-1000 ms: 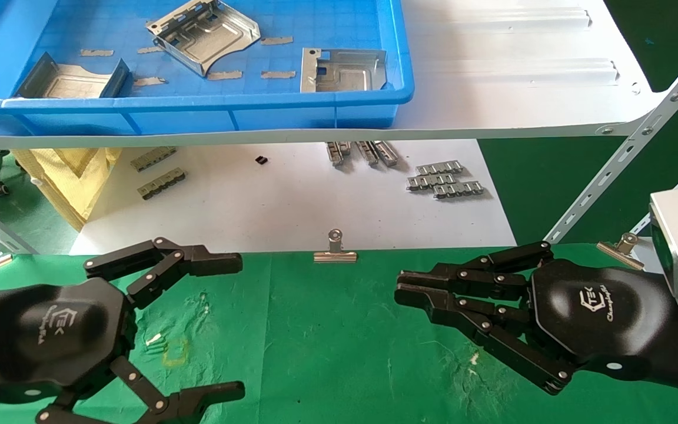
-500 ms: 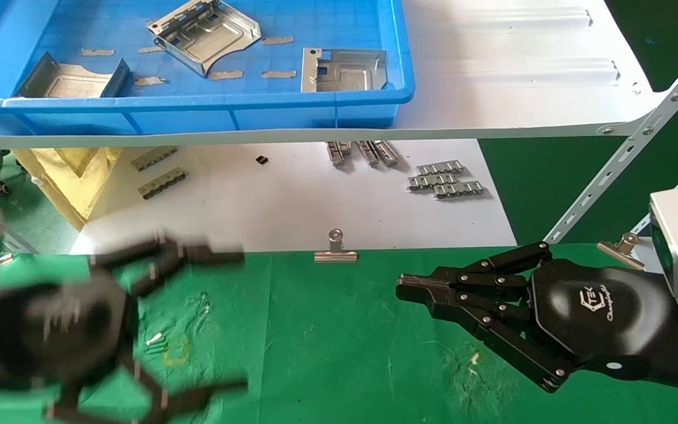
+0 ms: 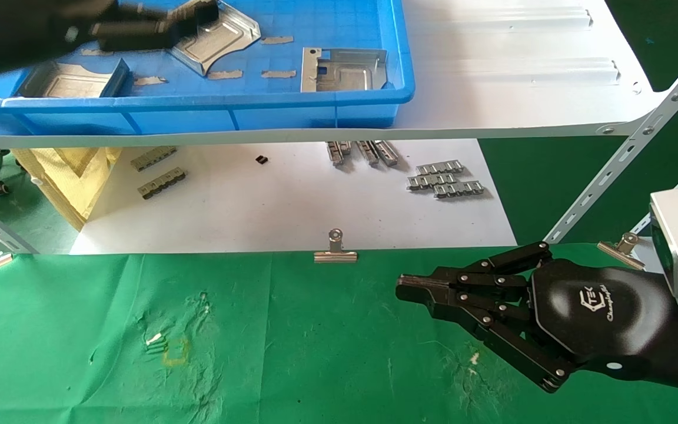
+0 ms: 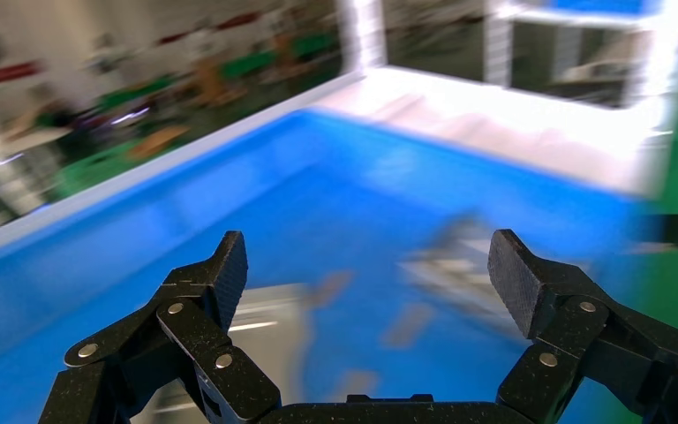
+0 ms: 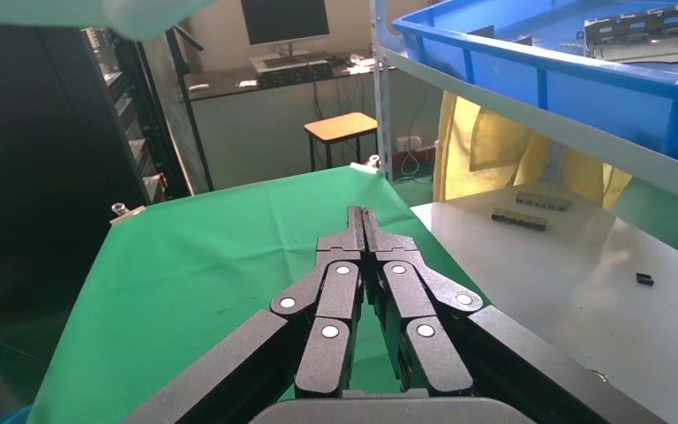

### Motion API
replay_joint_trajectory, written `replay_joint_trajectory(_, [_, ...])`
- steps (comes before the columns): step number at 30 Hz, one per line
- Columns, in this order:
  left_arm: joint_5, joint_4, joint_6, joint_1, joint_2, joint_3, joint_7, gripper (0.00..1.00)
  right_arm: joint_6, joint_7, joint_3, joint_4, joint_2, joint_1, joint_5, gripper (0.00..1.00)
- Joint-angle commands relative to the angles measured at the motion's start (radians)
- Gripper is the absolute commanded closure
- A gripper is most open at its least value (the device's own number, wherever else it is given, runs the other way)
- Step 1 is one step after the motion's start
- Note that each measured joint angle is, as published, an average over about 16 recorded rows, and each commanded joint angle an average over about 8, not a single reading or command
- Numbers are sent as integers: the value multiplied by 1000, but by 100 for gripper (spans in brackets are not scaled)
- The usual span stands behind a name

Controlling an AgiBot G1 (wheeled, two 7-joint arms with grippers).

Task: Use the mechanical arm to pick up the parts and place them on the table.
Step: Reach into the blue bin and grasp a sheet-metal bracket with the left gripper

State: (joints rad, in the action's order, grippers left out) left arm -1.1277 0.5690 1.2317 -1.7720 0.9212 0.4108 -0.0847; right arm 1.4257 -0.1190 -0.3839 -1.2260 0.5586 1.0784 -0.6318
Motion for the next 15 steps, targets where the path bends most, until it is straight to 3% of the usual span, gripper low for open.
replay_joint_trajectory(1, [-63, -107, -69, -75, 46, 22, 28, 1, 0, 0, 0, 0, 0, 0, 0, 100])
replay_joint_trajectory(9, [-198, -373, -245, -212, 172, 93, 49, 99, 0, 0, 0, 0, 0, 0, 0, 100])
replay_joint_trajectory(15, [-232, -472, -291, -253, 217, 115, 57, 100, 0, 0, 0, 0, 0, 0, 0, 100])
